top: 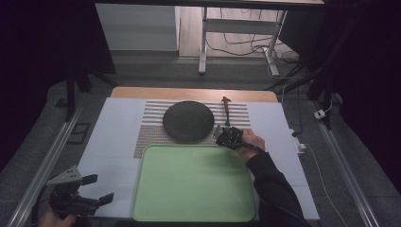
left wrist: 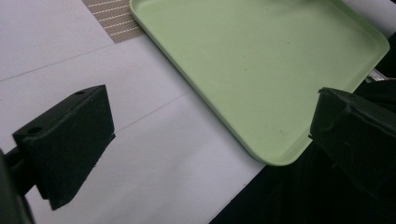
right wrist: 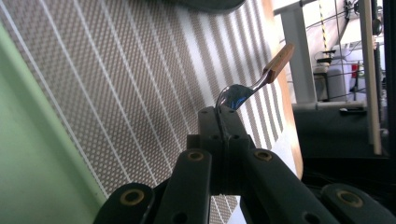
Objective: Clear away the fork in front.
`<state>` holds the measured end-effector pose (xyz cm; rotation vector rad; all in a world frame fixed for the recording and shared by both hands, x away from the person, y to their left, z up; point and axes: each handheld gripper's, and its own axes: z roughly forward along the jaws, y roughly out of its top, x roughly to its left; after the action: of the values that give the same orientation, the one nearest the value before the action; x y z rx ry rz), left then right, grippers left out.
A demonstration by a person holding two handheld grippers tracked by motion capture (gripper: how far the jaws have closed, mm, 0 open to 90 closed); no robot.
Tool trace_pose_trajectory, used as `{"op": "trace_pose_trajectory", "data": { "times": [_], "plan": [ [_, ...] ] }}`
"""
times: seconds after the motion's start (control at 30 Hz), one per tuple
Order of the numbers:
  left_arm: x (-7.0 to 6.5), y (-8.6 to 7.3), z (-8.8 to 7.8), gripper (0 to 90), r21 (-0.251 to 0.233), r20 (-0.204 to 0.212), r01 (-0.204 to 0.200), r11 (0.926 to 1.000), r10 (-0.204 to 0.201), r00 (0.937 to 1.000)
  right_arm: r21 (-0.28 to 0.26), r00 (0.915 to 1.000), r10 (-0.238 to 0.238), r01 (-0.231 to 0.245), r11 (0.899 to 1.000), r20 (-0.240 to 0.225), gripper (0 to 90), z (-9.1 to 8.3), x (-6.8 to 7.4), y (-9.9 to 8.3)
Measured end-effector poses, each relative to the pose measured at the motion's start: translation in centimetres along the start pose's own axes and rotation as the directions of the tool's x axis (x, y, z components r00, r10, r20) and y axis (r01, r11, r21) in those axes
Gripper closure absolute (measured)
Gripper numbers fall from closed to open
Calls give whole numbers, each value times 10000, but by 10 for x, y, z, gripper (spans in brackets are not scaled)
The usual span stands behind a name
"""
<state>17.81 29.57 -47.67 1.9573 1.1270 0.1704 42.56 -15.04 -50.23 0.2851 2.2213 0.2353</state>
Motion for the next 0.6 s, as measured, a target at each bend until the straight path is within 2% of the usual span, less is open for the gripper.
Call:
{"op": "trace_pose_trajectory", "data": {
  "times": [0.03, 0.07, 0.1, 0.13, 0.23, 0.27, 0.3, 0.33, 0.37, 0.5, 0.57, 0.6],
  "plan": [
    [0, 0, 0, 0, -6, -3, -9, 10000, 9, 10000, 0, 10000, 0, 0, 10000, 0, 900, 0, 0, 0],
    [0, 0, 0, 0, -9, 11, -14, 10000, 14, 10000, -166, 9998, 214, -215, 9996, -24, 900, -2, -3, -1],
    [0, 0, 0, 0, -15, -4, -44, 10000, 44, 10000, -397, 9978, 618, -628, 9972, -256, 900, -6, -7, -2],
    [-1, 0, 0, 0, -20, -5, -73, 10000, 73, 10000, -514, 9961, 792, -812, 9954, -394, 900, -8, -10, -3],
    [-2, 0, 0, 0, 3, 1, -186, 9998, 186, 9998, -953, 9804, 1749, -1834, 9784, -907, 900, -16, -17, -8],
    [-2, 0, 0, 0, 3, 26, -184, 9998, 184, 9998, -1108, 9722, 2018, -2149, 9703, -1185, 900, -18, -20, -10],
    [-2, 0, 0, 0, -3, 7, -216, 9998, 216, 9998, -1380, 9556, 2501, -2718, 9524, -1561, 900, -22, -24, -14],
    [-2, 0, 0, 0, -4, -1, -230, 9997, 230, 9997, -1380, 9556, 2501, -2718, 9524, -1561, 900, -22, -24, -14],
    [-3, 0, 0, 0, -4, -15, -245, 9997, 245, 9997, -1459, 9487, 2685, -2931, 9449, -1671, 900, -24, -25, -15],
    [-3, 1, 0, 0, -75, 43, -292, 9995, 292, 9996, -1859, 9049, 3490, -3967, 8989, -2435, 900, -33, -33, -24],
    [-3, 1, 0, 0, -194, 97, -341, 9992, 343, 9994, -2035, 8754, 3880, -4520, 8685, -2881, 900, -39, -37, -29],
    [-3, 2, 0, 0, -229, 161, -358, 9991, 362, 9992, -2060, 8663, 3967, -4662, 8604, -3036, 900, -41, -38, -30]
  ]
}}
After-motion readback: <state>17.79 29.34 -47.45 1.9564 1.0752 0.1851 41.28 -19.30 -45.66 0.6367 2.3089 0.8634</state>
